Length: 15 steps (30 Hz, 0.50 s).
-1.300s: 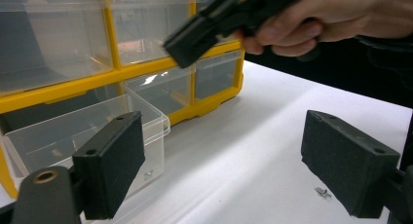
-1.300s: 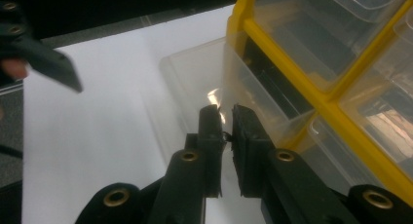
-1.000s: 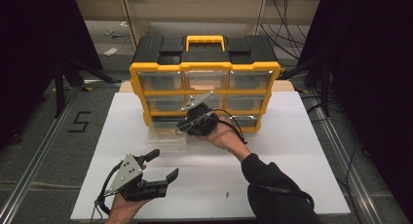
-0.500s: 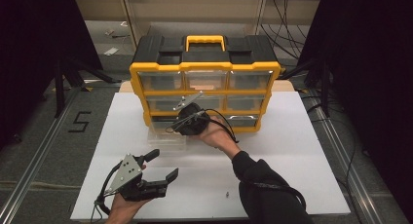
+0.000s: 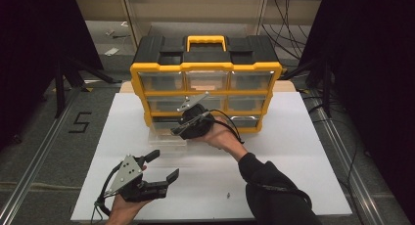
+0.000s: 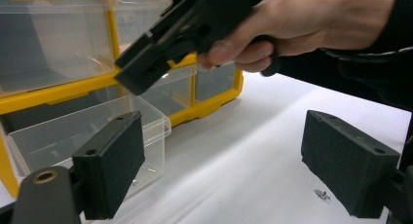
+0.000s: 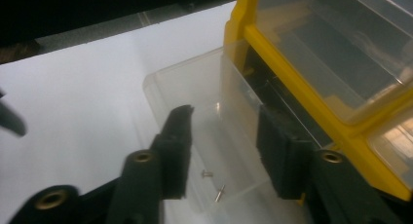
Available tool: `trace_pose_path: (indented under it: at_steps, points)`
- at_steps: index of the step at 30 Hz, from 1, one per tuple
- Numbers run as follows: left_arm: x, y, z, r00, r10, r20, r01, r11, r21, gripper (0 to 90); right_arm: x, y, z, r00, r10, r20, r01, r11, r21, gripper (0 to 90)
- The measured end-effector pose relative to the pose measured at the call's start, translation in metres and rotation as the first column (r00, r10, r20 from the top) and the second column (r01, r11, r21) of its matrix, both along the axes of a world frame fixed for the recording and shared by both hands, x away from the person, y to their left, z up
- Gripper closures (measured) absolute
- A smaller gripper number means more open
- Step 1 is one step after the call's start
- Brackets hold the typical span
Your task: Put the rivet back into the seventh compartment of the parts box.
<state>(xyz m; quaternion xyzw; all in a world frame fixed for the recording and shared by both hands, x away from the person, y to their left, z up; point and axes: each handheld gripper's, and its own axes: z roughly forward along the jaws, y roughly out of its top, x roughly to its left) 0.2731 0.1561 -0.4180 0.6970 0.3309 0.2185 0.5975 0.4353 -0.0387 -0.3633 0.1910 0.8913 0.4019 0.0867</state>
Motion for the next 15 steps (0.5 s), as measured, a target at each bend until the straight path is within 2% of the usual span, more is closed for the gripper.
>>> trace_pose_path:
  at_steps: [3,7,9,10,13,14,15]
  points:
    - [0.0,0.0,0.0,1.0,0.001,0.002,-0.001,1.0,0.001,15.4,-0.007,-0.01,0.001,0.9996,0.03,0.002,-0.03,0.999,-0.018,43.4]
    - [0.0,0.0,0.0,1.0,0.004,0.004,-0.004,1.0,0.002,15.4,-0.017,-0.027,0.002,0.9997,0.025,-0.005,-0.025,1.0,0.004,38.2]
    - [0.0,0.0,0.0,1.0,0.003,0.004,-0.003,1.0,0.004,15.4,-0.024,-0.035,0.003,0.9997,0.02,0.012,-0.02,1.0,0.018,37.3]
    - [0.002,0.0,0.0,0.9997,0.012,0.021,-0.012,0.9998,0.014,15.4,-0.027,-0.04,0.004,0.9997,0.019,0.018,-0.019,1.0,0.023,36.9]
    - [0.001,-0.001,0.0,1.0,0.004,0.003,-0.004,1.0,0.005,15.4,-0.038,-0.051,0.006,0.9991,0.024,0.035,-0.025,0.999,0.039,35.2]
    - [-0.001,-0.001,-0.001,0.9998,0.001,-0.019,-0.001,1.0,-0.008,15.4,-0.042,-0.054,0.006,0.9988,0.025,0.043,-0.027,0.999,0.042,34.4]
    - [-0.001,-0.001,-0.001,0.9998,-0.004,-0.018,0.004,0.9999,-0.01,15.4,-0.046,-0.058,0.006,0.9986,0.027,0.045,-0.028,0.999,0.043,34.0]
